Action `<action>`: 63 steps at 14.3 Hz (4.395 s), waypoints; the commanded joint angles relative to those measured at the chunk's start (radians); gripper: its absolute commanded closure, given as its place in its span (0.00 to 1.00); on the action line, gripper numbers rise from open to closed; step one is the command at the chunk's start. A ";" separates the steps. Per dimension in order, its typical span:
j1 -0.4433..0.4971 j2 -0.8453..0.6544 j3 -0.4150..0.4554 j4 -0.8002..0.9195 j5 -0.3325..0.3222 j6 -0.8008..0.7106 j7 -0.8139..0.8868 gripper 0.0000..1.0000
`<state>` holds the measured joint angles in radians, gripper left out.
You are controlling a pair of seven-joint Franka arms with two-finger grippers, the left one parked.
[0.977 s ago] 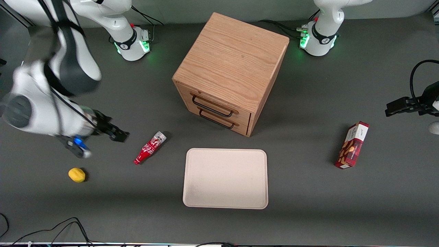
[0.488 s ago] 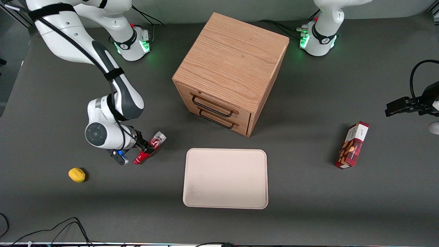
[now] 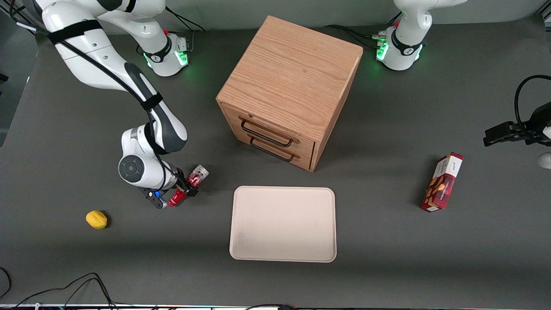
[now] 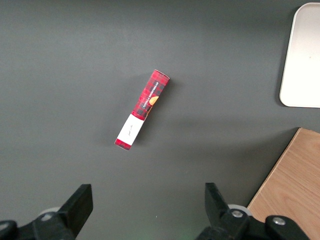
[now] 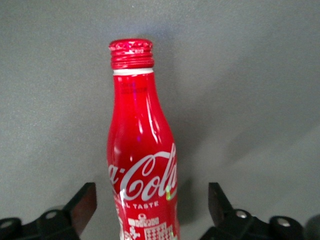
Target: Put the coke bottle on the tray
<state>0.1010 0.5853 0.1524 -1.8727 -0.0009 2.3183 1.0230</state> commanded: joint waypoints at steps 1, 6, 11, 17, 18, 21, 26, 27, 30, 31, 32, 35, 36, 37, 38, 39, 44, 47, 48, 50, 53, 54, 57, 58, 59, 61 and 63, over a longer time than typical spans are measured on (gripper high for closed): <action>0.005 0.022 0.001 -0.005 -0.024 0.039 0.032 0.93; 0.003 -0.002 0.022 0.026 -0.036 0.014 0.015 1.00; -0.001 -0.155 0.042 0.185 -0.033 -0.297 -0.130 1.00; 0.008 -0.053 0.183 0.666 -0.028 -0.565 -0.392 1.00; 0.014 0.009 0.214 0.731 -0.030 -0.563 -0.440 1.00; 0.071 0.230 0.233 0.883 -0.031 -0.487 -0.457 1.00; 0.117 0.430 0.220 0.879 -0.051 -0.277 -0.388 1.00; 0.127 0.455 0.220 0.879 -0.066 -0.243 -0.368 1.00; 0.131 0.502 0.216 0.876 -0.086 -0.172 -0.353 1.00; 0.131 0.521 0.214 0.876 -0.097 -0.148 -0.353 1.00; 0.131 0.534 0.214 0.876 -0.117 -0.126 -0.351 1.00; 0.131 0.541 0.214 0.876 -0.125 -0.117 -0.350 0.56; 0.132 0.539 0.210 0.876 -0.131 -0.117 -0.350 0.06; 0.132 0.539 0.210 0.876 -0.137 -0.117 -0.350 0.00; 0.132 0.538 0.210 0.876 -0.137 -0.117 -0.345 0.00; 0.132 0.536 0.210 0.876 -0.137 -0.119 -0.344 0.00; 0.129 0.483 0.211 0.874 -0.139 -0.138 -0.343 0.00; 0.105 0.229 0.219 0.792 -0.177 -0.342 -0.345 0.00; 0.079 0.144 0.220 0.773 -0.177 -0.417 -0.350 0.00; 0.048 -0.008 0.219 0.767 -0.175 -0.611 -0.357 0.00; -0.018 -0.178 0.194 0.768 -0.162 -0.845 -0.389 0.00; -0.035 -0.233 0.179 0.768 -0.148 -0.919 -0.452 0.00; -0.038 -0.449 -0.009 0.646 -0.027 -1.007 -0.582 0.00; -0.034 -0.538 -0.069 0.544 0.005 -1.004 -0.613 0.00; -0.032 -0.627 -0.100 0.426 0.013 -0.985 -0.621 0.00; -0.033 -0.790 -0.114 0.208 0.013 -0.895 -0.623 0.00; -0.029 -0.895 -0.126 0.068 0.015 -0.823 -0.623 0.00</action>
<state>0.0604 -0.1356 0.0357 -1.5518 -0.0072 1.3835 0.4072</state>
